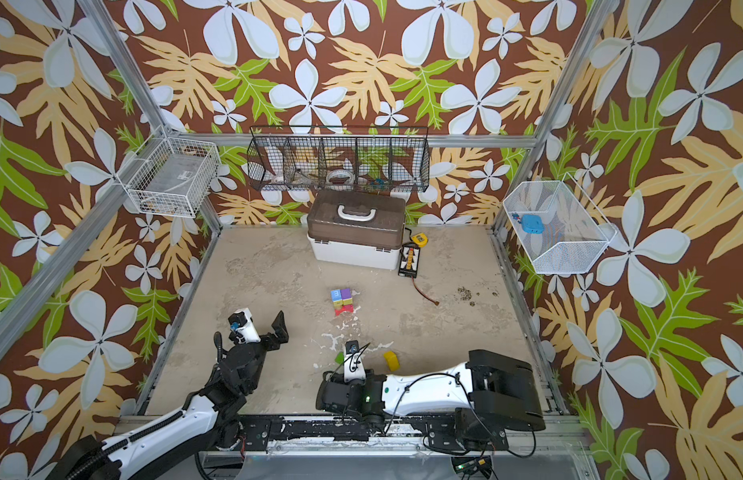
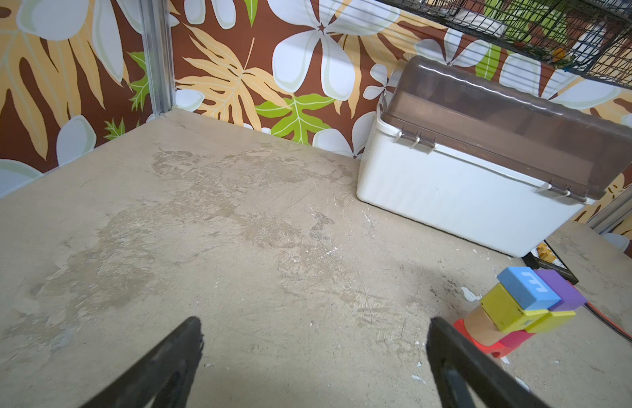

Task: Build the wood block tower
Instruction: 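Lower the right gripper over the teal cube and close on it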

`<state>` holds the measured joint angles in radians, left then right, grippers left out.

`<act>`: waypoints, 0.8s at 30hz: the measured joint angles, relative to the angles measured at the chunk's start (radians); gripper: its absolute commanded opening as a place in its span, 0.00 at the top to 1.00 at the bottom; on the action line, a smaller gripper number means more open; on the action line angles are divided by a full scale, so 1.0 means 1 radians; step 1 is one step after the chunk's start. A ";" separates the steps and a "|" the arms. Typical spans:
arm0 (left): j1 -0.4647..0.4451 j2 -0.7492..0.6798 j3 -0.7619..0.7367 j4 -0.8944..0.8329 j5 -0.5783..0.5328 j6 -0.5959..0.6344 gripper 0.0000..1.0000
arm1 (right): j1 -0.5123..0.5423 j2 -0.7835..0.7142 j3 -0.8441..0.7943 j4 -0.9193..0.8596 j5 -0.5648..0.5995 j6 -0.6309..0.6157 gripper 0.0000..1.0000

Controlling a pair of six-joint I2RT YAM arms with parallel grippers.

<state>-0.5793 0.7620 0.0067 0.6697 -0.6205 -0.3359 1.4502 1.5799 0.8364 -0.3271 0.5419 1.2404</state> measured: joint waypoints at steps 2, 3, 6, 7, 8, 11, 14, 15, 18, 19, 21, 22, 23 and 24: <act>0.000 0.000 0.000 0.000 0.000 0.000 0.00 | 0.010 0.044 0.015 -0.014 -0.001 0.000 0.25; 0.000 0.000 0.000 0.000 0.000 0.000 0.00 | 0.011 0.060 0.018 -0.020 -0.002 0.001 0.25; 0.000 0.000 0.000 0.000 0.000 0.000 0.00 | 0.010 0.097 0.018 -0.042 -0.005 0.010 0.24; 0.000 0.000 0.000 0.000 0.000 0.000 0.00 | 0.009 0.108 0.018 -0.051 -0.007 0.013 0.25; 0.000 0.001 0.000 0.000 0.000 0.000 0.00 | 0.010 0.116 0.018 -0.057 -0.008 0.017 0.25; 0.000 0.002 0.000 0.000 0.001 0.000 0.00 | 0.011 0.132 0.008 -0.061 0.001 0.037 0.26; 0.000 0.000 0.000 0.000 0.003 0.000 0.00 | 0.012 0.129 -0.008 -0.055 0.021 0.061 0.27; 0.000 0.000 0.000 0.000 0.005 0.000 0.00 | 0.011 0.127 -0.013 -0.054 0.028 0.065 0.28; 0.000 0.000 0.000 0.000 0.004 0.000 0.00 | 0.011 0.120 -0.023 -0.060 0.035 0.086 0.29; 0.000 0.000 0.000 0.000 0.005 0.000 0.00 | 0.011 0.119 -0.026 -0.062 0.040 0.094 0.30; 0.000 0.000 0.000 0.000 0.005 0.000 0.00 | 0.011 0.116 -0.037 -0.061 0.055 0.114 0.31; 0.000 -0.001 0.000 0.000 0.005 0.000 0.00 | 0.011 0.113 -0.047 -0.061 0.064 0.124 0.32; 0.000 -0.001 0.000 0.000 0.005 0.000 0.00 | 0.011 0.105 -0.060 -0.061 0.072 0.136 0.33; 0.000 -0.001 0.000 0.000 0.006 0.000 0.00 | 0.011 0.099 -0.070 -0.063 0.080 0.146 0.33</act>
<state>-0.5793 0.7609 0.0067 0.6697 -0.6147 -0.3359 1.4609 1.6787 0.7666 -0.3897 0.6224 1.3865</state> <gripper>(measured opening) 0.998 0.675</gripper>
